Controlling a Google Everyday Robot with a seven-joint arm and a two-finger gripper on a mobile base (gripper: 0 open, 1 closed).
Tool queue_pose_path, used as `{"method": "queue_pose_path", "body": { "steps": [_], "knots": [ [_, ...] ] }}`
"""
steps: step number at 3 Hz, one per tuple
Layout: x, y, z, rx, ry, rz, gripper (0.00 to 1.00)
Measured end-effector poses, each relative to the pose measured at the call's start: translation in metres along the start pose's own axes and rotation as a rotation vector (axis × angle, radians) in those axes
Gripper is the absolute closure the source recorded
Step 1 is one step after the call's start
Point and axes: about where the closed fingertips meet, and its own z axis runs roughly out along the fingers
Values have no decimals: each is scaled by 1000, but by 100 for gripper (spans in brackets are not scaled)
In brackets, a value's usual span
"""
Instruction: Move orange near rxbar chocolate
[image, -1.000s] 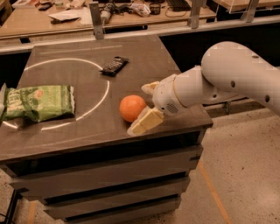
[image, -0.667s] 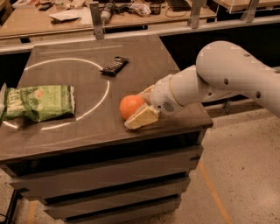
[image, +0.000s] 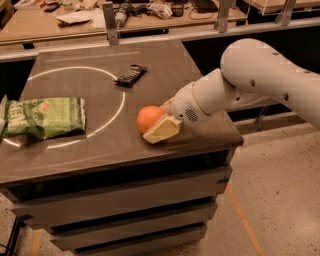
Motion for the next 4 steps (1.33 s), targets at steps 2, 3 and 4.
{"method": "queue_pose_path", "body": {
  "steps": [2,3,4],
  "knots": [
    [-2,1,0,1,-3,-7,100],
    [-16,-15,-9,39,-16,-47,100],
    [-26,-32,-21,77,-20,-75,100]
  ]
}}
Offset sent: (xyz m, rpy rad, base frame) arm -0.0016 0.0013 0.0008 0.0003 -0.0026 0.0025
